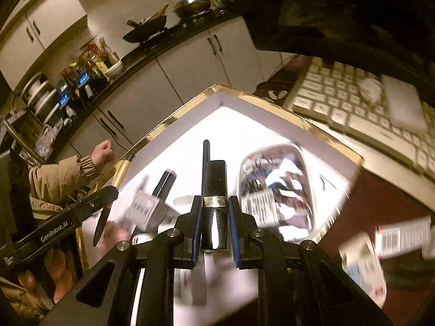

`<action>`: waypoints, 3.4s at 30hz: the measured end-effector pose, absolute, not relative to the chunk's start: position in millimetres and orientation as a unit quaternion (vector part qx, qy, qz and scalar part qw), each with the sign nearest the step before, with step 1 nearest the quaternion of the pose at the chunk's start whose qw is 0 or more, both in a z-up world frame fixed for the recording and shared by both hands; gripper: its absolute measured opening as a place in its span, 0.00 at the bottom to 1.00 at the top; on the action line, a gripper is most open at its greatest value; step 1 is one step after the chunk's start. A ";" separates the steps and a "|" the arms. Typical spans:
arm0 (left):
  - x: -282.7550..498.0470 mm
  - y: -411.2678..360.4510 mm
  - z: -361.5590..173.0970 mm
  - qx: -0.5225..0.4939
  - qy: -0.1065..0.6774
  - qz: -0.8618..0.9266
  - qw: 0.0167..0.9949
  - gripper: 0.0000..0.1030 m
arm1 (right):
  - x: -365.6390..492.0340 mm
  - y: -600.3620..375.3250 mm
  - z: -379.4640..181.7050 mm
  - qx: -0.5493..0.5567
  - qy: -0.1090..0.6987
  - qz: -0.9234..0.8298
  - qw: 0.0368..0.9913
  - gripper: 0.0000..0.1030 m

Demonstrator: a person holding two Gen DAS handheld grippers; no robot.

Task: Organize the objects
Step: 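Carry the tube and yellow pen with both tools into the tray, then set the tube and yellow pen down in the tray and open both tools, then move both tools back over the desk toward the staple box and tape, then grasp the white-blue staple box with the right tool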

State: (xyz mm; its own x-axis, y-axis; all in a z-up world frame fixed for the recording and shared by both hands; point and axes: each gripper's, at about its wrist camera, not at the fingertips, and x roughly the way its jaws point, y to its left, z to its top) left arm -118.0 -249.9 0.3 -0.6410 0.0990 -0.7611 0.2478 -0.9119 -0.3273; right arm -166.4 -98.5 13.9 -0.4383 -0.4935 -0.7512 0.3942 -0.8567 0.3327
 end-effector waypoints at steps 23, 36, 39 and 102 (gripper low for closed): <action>-161.8 -244.2 -15.3 0.488 0.159 -0.858 0.010 0.23 | -188.5 -112.6 -7.4 0.465 -0.051 -0.840 0.274 0.17; -49.1 -260.8 13.0 0.323 0.245 -0.914 -0.008 0.43 | -155.0 -114.1 34.8 0.411 -0.042 -0.850 0.327 0.57; -25.4 -249.1 12.6 0.310 0.249 -0.917 -0.038 0.50 | -127.6 -100.3 47.8 0.412 -0.031 -0.850 0.328 0.57; -12.8 -105.6 14.3 0.352 0.183 -0.903 -0.164 0.50 | -105.2 22.8 -4.5 0.439 0.012 -0.881 0.175 0.24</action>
State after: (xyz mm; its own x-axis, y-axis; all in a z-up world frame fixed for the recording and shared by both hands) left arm -12.8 -105.6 14.3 -0.6992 0.4243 -0.5754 -0.1676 -0.8797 -0.4450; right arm -105.2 22.8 -4.5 -0.5539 -0.2985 -0.7772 0.3196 -0.9382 0.1326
